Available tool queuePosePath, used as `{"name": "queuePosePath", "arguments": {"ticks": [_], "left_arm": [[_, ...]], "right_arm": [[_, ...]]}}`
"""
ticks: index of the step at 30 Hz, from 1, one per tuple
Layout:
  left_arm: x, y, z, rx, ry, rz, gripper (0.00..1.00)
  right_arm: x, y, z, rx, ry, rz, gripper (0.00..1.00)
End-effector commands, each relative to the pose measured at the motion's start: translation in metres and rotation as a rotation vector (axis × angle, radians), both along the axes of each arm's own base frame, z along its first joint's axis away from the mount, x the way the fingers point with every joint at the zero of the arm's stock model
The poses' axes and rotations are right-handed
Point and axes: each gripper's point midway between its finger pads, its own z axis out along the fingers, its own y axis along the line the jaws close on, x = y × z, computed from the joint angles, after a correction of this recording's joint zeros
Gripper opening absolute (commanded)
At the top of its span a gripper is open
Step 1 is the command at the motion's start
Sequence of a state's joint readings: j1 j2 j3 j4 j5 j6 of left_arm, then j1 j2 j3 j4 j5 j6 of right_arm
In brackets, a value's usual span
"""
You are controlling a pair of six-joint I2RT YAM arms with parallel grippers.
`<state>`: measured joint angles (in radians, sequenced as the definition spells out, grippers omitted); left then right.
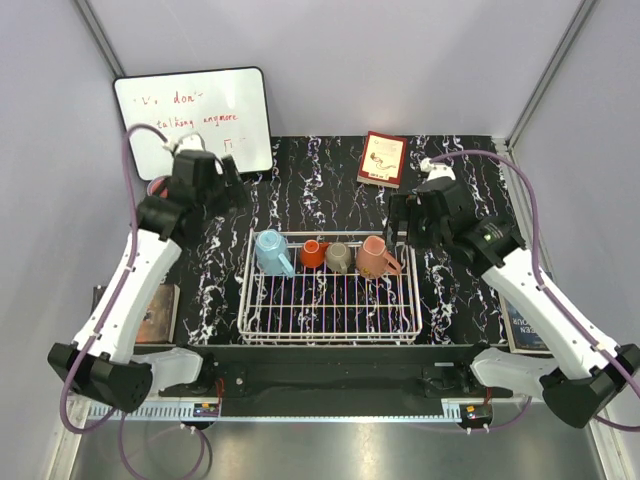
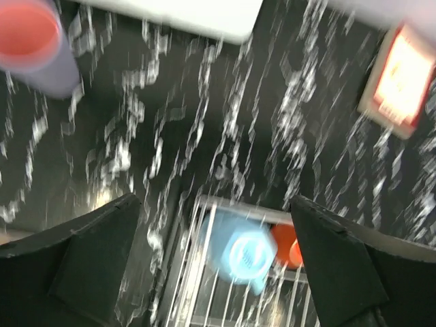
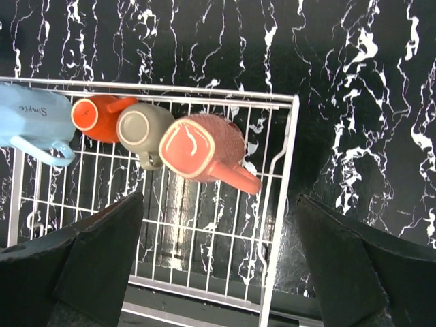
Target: Unload the cups from the dish rack
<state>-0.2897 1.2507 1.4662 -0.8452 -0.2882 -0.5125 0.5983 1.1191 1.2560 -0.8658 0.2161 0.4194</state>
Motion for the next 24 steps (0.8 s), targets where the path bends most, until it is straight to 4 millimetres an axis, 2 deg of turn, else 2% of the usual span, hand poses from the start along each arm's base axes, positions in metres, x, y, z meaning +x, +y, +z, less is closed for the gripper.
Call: {"name": "queuePosePath", "arguments": {"ticks": [1,3,4,6,11,14,16,17,18,21,24], "left_arm": [[-0.032,-0.002,-0.038,-0.056,0.036,0.051,0.99],[-0.049,-0.007,-0.038,-0.121,0.012,0.052,0.99],[-0.056,-0.008,-0.045,-0.117,0.016,0.044,0.99],[-0.068,-0.007,-0.035,-0.097,-0.039,0.045,0.99],[-0.083,-0.006,-0.027,-0.021,-0.02,-0.004,0.99],[-0.084,-0.021,-0.048,0.048,0.078,-0.061,0.99],[-0.083,-0.032,-0.061,0.035,0.126,-0.098,0.99],[-0.081,-0.049,-0.06,-0.007,0.106,-0.168,0.99],[-0.083,-0.057,-0.064,-0.016,0.095,-0.207,0.99],[-0.077,-0.076,-0.062,0.015,0.062,-0.256,0.99],[-0.068,-0.087,-0.079,0.07,0.125,-0.283,0.99]], "right_arm": [[0.014,0.007,-0.007,-0.059,0.031,0.016,1.0],[0.015,0.011,-0.011,-0.059,0.039,0.023,1.0],[0.016,0.018,-0.013,-0.06,0.043,0.039,1.0],[0.02,0.025,-0.011,-0.057,0.031,0.046,1.0],[0.024,0.055,-0.004,-0.105,-0.022,0.074,1.0],[0.027,0.066,-0.004,-0.093,-0.021,0.061,1.0],[0.027,0.071,-0.003,-0.067,-0.02,0.063,1.0],[0.026,0.073,-0.001,-0.056,-0.021,0.063,1.0],[0.025,0.074,0.0,-0.049,-0.025,0.062,1.0],[0.022,0.072,0.0,-0.043,-0.026,0.057,1.0],[0.018,0.071,-0.002,-0.033,-0.016,0.061,1.0]]}}
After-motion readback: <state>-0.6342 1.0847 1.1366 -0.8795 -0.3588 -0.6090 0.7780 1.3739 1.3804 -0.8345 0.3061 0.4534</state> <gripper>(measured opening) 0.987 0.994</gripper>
